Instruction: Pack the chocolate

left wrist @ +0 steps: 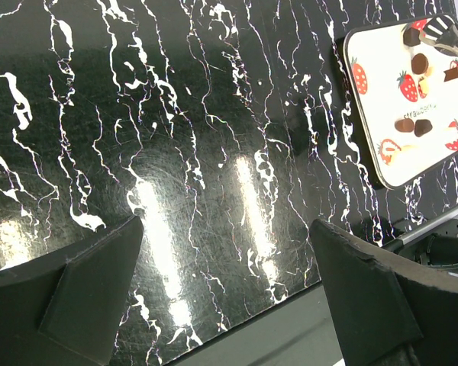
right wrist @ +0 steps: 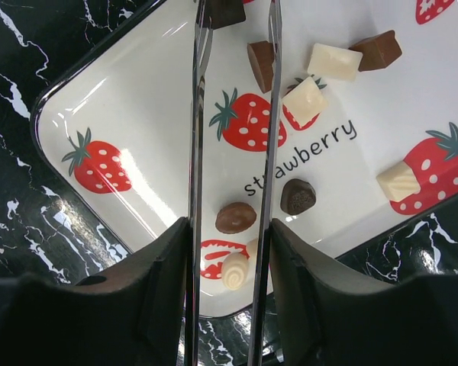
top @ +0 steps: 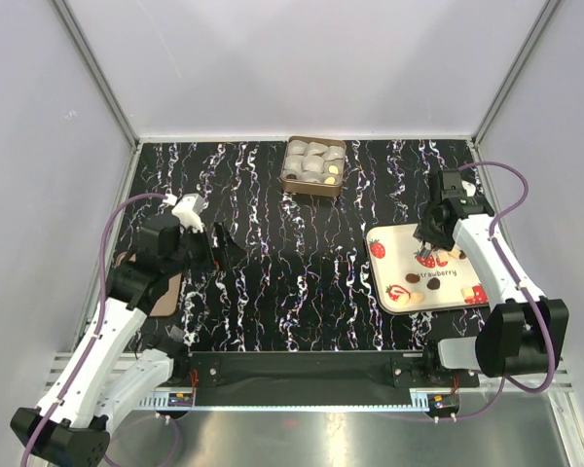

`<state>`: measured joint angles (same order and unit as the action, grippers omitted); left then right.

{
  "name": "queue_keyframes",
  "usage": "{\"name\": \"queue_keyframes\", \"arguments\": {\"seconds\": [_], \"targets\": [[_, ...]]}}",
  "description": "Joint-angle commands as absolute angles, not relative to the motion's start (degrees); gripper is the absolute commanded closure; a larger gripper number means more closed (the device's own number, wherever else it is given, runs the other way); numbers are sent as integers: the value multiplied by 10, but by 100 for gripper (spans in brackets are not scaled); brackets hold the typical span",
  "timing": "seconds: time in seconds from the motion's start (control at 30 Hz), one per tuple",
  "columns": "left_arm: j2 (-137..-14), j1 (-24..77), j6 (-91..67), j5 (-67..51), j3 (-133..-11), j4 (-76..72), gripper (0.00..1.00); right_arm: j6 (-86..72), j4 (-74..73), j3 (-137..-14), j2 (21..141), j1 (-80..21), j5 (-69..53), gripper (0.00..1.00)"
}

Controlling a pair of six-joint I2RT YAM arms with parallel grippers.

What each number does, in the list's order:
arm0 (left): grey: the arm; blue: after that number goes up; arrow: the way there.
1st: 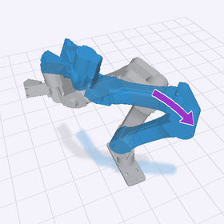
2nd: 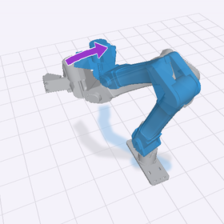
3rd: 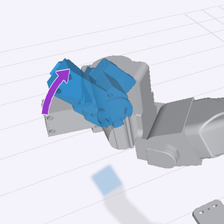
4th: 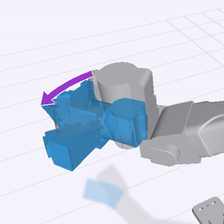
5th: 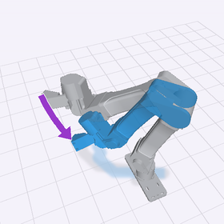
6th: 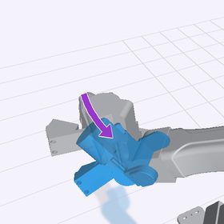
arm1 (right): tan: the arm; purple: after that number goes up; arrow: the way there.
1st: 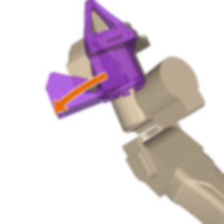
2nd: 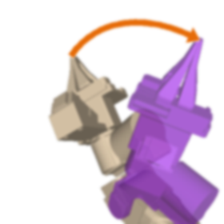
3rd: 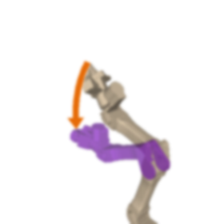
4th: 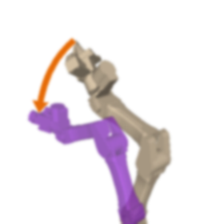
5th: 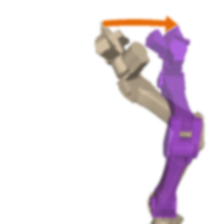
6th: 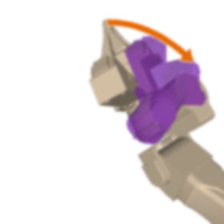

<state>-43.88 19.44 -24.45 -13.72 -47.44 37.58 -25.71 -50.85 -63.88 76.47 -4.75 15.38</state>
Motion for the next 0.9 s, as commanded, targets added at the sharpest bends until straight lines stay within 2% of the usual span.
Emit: {"name": "queue_keyframes", "arguments": {"seconds": [0.0, 0.53, 0.87], "targets": [[-443, 193, -236, -142, -487, 354, 1, -241, -463, -634, 761, -33, 127, 50], [-451, 194, -234, -139, -491, 358, 1, -233, -412, -591, 776, 15, 62, 49], [-451, 194, -236, -143, -490, 354, 1, -232, -417, -582, 762, 16, 54, 55]]}}
